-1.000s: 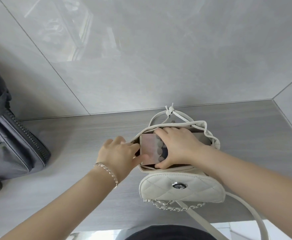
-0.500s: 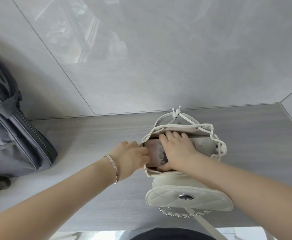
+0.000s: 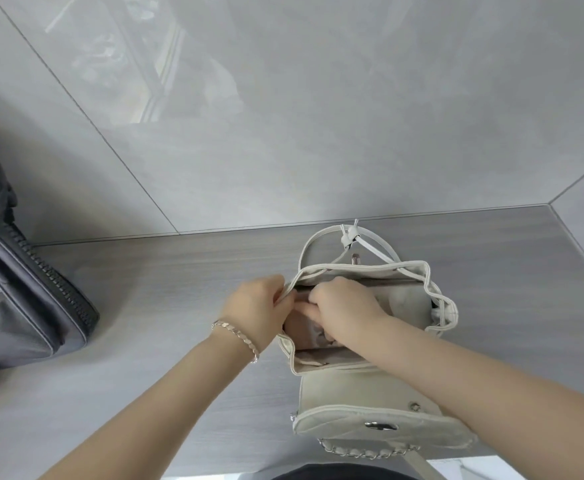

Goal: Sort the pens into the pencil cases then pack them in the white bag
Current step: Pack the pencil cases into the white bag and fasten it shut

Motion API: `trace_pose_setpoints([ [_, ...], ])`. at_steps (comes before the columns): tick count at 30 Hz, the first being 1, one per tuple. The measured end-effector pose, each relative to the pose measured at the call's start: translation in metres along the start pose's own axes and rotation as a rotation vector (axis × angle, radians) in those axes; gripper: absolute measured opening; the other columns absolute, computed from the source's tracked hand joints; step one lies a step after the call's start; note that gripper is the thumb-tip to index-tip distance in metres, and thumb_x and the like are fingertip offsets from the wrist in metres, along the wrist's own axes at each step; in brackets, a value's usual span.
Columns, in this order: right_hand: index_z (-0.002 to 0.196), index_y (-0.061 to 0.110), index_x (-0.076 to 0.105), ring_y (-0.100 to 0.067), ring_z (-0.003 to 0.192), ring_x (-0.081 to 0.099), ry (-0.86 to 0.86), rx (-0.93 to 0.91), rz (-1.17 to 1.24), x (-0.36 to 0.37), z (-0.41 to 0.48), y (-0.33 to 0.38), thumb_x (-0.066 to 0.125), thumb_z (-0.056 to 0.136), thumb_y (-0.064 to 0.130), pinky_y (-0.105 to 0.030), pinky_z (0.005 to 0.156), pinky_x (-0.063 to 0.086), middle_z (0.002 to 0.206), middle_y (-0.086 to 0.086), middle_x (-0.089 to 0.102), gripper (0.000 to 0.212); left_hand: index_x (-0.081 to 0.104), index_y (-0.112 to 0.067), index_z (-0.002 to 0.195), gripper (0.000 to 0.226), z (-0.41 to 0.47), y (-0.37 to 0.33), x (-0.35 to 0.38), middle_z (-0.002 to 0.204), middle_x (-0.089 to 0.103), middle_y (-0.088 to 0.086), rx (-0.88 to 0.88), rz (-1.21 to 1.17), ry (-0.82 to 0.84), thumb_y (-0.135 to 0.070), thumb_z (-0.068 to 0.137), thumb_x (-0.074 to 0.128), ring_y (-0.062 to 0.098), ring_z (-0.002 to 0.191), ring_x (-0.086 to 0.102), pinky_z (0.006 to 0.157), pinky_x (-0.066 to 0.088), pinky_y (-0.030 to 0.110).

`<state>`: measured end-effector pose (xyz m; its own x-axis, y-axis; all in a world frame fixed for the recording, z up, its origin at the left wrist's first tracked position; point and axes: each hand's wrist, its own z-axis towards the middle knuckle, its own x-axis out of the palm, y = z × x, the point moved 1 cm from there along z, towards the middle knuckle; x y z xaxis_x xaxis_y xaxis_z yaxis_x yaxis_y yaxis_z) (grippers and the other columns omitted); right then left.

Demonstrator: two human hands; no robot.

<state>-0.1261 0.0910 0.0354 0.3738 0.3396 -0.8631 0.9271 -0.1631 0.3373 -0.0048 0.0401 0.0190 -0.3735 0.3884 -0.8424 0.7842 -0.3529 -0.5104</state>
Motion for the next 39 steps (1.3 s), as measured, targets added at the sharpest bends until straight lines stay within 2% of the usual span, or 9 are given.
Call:
trace_pose_setpoints([
  [3,0.090,0.007,0.064,-0.033,0.089,0.065,0.104,0.042,0.082,0.008,0.013,0.000,0.043,0.095,0.034,-0.034,0.081,0.051,0.094,-0.016,0.070,0.035,0.021,-0.021,0.054,0.043,-0.009,0.001,0.007,0.054,0.031,-0.005,0.007,-0.045,0.014,-0.021,0.089,0.045,0.023,0.064,0.036,0.052,0.021,0.028],
  [9,0.055,0.012,0.048,-0.013,0.036,0.051,0.247,0.172,0.339,0.019,0.023,-0.006,0.041,0.093,0.030,-0.019,0.047,0.040,0.044,0.000,0.054,0.043,0.026,-0.017,0.055,0.038,0.003,-0.007,-0.003,0.058,0.034,-0.004,-0.068,0.132,0.140,-0.019,0.086,0.048,0.026,0.070,0.041,0.060,0.029,0.026],
  [13,0.058,0.013,0.053,-0.007,0.037,0.053,0.165,0.186,0.370,0.009,-0.005,-0.026,0.044,0.093,0.038,-0.019,0.049,0.043,0.048,0.004,0.058,0.044,0.035,-0.017,0.055,0.032,0.005,-0.010,-0.010,0.059,0.042,-0.005,-0.110,0.184,0.188,-0.026,0.082,0.050,0.025,0.070,0.047,0.058,0.033,0.025],
  [18,0.055,0.014,0.045,-0.002,0.024,0.041,0.344,0.474,0.448,0.021,-0.018,-0.071,0.043,0.094,0.045,-0.017,0.041,0.034,0.029,0.005,0.048,0.050,0.034,-0.019,0.060,0.029,0.003,-0.010,-0.005,0.061,0.043,-0.006,-0.118,0.270,0.183,-0.031,0.084,0.046,0.024,0.069,0.047,0.047,0.027,0.024],
  [21,0.055,0.015,0.045,0.000,0.021,0.040,0.404,0.465,0.492,0.019,-0.013,-0.076,0.040,0.094,0.047,-0.012,0.034,0.031,0.022,0.007,0.043,0.051,0.031,-0.020,0.059,0.030,0.003,-0.011,-0.001,0.060,0.041,-0.007,-0.100,0.284,0.178,-0.028,0.084,0.045,0.025,0.070,0.046,0.048,0.027,0.026],
  [27,0.057,0.013,0.057,-0.015,0.049,0.056,0.187,0.317,0.254,-0.006,-0.027,-0.064,0.051,0.090,0.043,-0.021,0.050,0.044,0.053,-0.003,0.066,0.045,0.035,-0.022,0.069,0.020,0.007,-0.020,-0.010,0.076,0.045,-0.004,-0.067,0.350,0.194,-0.029,0.085,0.045,0.024,0.077,0.046,0.060,0.033,0.027],
  [32,0.082,0.017,0.066,-0.023,0.089,0.057,-0.551,0.156,0.156,-0.052,-0.032,-0.050,0.053,0.087,0.045,-0.031,0.071,0.044,0.085,-0.003,0.064,0.031,0.045,-0.020,0.117,0.028,0.010,-0.027,-0.008,0.105,0.052,0.003,0.005,0.180,0.165,-0.029,0.091,0.044,0.030,0.097,0.056,0.080,0.045,0.033],
  [35,0.114,0.013,0.058,-0.024,0.104,0.054,-0.195,0.257,0.095,-0.056,-0.015,-0.063,0.052,0.082,0.059,-0.033,0.085,0.043,0.107,-0.005,0.059,0.057,0.051,-0.019,0.120,0.029,0.009,-0.028,0.003,0.112,0.063,0.012,-0.025,0.086,0.207,-0.030,0.096,0.040,0.031,0.103,0.058,0.084,0.045,0.033],
  [39,0.083,0.013,0.066,-0.015,0.056,0.045,-0.045,0.263,0.281,-0.050,-0.007,-0.068,0.053,0.083,0.056,-0.029,0.054,0.031,0.059,0.001,0.046,0.045,0.056,-0.023,0.117,0.028,0.003,-0.023,0.004,0.108,0.067,0.011,-0.049,-0.010,0.172,-0.022,0.098,0.035,0.030,0.100,0.060,0.083,0.046,0.031],
])
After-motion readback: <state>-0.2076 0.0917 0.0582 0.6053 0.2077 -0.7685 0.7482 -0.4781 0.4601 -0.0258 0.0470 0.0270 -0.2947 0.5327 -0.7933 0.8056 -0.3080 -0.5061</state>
